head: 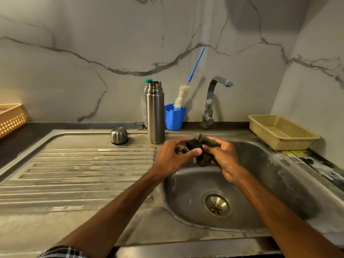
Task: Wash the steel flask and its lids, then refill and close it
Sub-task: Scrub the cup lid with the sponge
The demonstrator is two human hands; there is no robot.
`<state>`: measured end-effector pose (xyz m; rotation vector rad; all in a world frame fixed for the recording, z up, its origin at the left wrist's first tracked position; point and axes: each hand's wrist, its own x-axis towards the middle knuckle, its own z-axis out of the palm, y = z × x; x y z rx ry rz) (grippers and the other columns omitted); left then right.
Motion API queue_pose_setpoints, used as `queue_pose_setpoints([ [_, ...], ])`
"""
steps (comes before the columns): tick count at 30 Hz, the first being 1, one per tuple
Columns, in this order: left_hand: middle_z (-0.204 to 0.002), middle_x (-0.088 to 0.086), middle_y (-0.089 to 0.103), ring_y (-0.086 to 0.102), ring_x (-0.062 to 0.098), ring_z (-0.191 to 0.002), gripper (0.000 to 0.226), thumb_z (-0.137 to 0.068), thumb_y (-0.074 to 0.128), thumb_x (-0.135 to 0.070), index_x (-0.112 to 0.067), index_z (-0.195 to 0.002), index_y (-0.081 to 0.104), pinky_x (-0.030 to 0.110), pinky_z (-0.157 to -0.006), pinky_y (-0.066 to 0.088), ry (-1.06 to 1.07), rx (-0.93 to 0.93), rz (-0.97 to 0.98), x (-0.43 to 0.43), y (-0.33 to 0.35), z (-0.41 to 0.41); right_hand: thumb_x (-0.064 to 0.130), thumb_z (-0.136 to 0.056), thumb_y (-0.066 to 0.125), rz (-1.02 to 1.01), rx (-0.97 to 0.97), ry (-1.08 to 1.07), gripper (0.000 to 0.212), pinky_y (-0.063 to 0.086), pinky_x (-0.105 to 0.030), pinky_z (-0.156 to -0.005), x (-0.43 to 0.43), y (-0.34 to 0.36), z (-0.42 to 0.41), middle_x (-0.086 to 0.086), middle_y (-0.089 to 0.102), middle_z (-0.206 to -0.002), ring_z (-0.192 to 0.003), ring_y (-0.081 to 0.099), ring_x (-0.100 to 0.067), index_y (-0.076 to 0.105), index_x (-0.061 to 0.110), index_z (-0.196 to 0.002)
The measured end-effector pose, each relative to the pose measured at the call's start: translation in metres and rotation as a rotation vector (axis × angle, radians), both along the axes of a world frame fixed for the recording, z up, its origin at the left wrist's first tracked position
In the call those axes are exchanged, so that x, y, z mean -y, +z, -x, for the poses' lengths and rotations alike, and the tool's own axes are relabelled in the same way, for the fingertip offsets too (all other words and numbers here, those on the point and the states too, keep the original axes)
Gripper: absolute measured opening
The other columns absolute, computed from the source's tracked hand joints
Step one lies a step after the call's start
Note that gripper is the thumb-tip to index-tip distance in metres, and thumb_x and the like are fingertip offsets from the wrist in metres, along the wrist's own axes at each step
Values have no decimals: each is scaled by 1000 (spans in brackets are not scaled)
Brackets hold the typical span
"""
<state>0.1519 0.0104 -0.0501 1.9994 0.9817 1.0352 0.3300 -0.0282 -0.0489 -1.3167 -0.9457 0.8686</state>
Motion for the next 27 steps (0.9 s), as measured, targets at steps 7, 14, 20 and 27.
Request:
queue_pose_setpoints([
  [7,-100,4,77,77,14,-86,52,-79,85,-35,-15,-123,67,34,-75,64,-27,246,252,3,-5,2,3,-93,64,-73,127,-6,33,60,-26,-75,5,0,8,-1,71,-110,-100,69,-14,67,19,-121],
  [14,-104,10,78,76,20,-97,41,-83,82,-16,-7,-121,70,32,-83,62,-106,434,494,2,3,9,2,-91,65,-148,251,-66,39,58,-36,-92,4,1,11,1,69,-120,-110,65,-14,67,23,-124],
  [20,-93,10,79,75,30,-98,24,-84,81,-19,-9,-106,77,39,-89,62,38,523,478,-8,4,14,-7,-85,67,-334,603,26,49,47,-18,-103,14,10,22,8,68,-125,-118,60,2,68,25,-123],
  [27,-95,3,79,76,16,-87,27,-86,79,-17,-11,-112,77,22,-71,61,-35,363,349,-4,4,13,-14,-82,62,-339,748,-74,53,46,-27,-108,6,11,17,3,68,-126,-120,60,-5,69,18,-124],
])
